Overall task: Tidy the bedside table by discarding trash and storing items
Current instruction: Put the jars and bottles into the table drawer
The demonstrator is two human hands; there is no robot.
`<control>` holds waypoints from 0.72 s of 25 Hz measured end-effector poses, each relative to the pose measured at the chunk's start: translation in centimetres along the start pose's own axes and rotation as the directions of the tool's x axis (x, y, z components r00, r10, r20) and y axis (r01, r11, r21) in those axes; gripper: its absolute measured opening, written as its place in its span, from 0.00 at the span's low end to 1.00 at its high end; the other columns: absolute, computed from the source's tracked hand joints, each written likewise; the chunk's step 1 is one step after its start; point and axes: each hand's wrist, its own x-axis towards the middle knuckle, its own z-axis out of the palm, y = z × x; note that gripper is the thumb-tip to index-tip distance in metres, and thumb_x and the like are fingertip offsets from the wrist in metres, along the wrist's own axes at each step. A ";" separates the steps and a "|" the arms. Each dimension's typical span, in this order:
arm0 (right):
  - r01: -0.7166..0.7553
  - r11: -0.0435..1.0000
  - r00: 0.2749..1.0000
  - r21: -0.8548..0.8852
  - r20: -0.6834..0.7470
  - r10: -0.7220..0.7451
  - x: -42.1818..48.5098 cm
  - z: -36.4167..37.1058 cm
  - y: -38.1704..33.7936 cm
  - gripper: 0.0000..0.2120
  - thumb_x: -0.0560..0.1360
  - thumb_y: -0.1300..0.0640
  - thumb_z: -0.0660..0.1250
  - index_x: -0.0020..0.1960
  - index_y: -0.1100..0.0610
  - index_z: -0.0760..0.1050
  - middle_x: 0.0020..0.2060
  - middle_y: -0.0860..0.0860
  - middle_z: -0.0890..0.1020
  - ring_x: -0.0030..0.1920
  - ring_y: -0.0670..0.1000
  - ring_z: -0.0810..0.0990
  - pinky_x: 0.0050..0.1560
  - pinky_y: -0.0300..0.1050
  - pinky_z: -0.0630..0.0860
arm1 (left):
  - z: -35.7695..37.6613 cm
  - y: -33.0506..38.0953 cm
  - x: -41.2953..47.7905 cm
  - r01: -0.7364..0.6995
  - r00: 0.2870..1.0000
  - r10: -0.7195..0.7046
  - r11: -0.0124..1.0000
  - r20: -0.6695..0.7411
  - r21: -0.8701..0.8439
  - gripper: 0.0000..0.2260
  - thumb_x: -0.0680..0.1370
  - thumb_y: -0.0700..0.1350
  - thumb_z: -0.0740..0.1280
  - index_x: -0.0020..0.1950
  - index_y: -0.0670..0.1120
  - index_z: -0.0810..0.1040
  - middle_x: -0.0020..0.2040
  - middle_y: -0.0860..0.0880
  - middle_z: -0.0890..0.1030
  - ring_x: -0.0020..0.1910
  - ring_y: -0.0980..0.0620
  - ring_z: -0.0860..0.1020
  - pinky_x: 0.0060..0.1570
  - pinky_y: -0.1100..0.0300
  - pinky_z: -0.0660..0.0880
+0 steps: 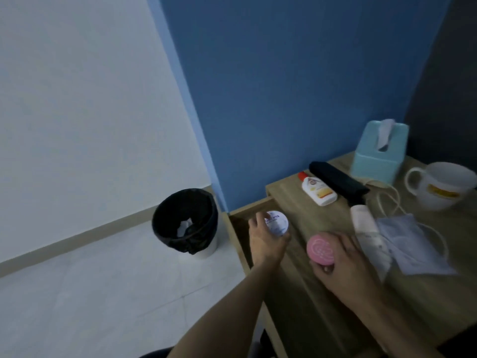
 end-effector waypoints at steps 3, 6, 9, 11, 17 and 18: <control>-0.045 0.999 0.981 0.008 0.189 0.043 4.0 3.2 -3.2 0.32 0.72 0.53 0.67 0.71 0.55 0.57 0.69 0.55 0.64 0.69 0.54 0.63 0.68 0.47 0.61 | -0.5 -2.3 1.7 0.091 0.995 -0.090 0.995 0.039 -0.033 0.28 0.70 0.48 0.74 0.66 0.49 0.66 0.67 0.48 0.68 0.64 0.49 0.72 0.60 0.57 0.74; -0.033 0.988 0.947 -0.152 0.310 0.080 7.2 6.0 -4.8 0.26 0.73 0.54 0.65 0.69 0.57 0.61 0.66 0.57 0.68 0.65 0.55 0.68 0.64 0.46 0.65 | -0.4 -4.2 3.1 0.151 0.986 -0.148 0.988 0.078 -0.023 0.31 0.72 0.48 0.73 0.71 0.49 0.63 0.70 0.48 0.65 0.67 0.49 0.69 0.64 0.57 0.70; 0.057 0.955 0.970 -0.290 0.242 0.016 8.4 9.3 -5.1 0.28 0.71 0.54 0.66 0.68 0.57 0.62 0.65 0.57 0.68 0.65 0.56 0.67 0.64 0.49 0.65 | 0.1 -5.8 3.8 0.102 0.991 -0.109 0.991 0.076 0.088 0.29 0.74 0.46 0.71 0.71 0.47 0.62 0.70 0.48 0.63 0.68 0.49 0.67 0.66 0.58 0.67; 0.090 0.975 0.982 -0.204 0.182 -0.053 8.4 11.3 -4.8 0.24 0.68 0.60 0.69 0.63 0.61 0.70 0.60 0.62 0.74 0.60 0.62 0.71 0.59 0.53 0.69 | 0.5 -6.4 3.7 0.100 0.993 -0.106 0.987 0.043 0.122 0.28 0.75 0.45 0.69 0.71 0.48 0.61 0.70 0.48 0.62 0.69 0.49 0.66 0.67 0.57 0.66; 0.075 0.956 0.970 -0.285 0.245 -0.003 9.8 13.6 -4.2 0.28 0.71 0.56 0.67 0.68 0.58 0.63 0.66 0.58 0.69 0.66 0.57 0.67 0.68 0.50 0.64 | 0.5 -8.6 2.9 0.167 0.985 -0.171 0.971 0.009 0.172 0.29 0.78 0.45 0.64 0.75 0.47 0.55 0.75 0.42 0.57 0.72 0.46 0.64 0.70 0.52 0.67; 0.083 0.955 0.966 -0.285 0.260 -0.006 10.0 14.1 -4.1 0.29 0.71 0.56 0.67 0.69 0.57 0.61 0.67 0.57 0.68 0.67 0.56 0.66 0.69 0.49 0.63 | 0.4 -8.8 2.6 0.229 0.972 -0.234 0.958 0.014 0.171 0.29 0.78 0.44 0.64 0.75 0.46 0.54 0.76 0.42 0.57 0.72 0.46 0.66 0.70 0.54 0.68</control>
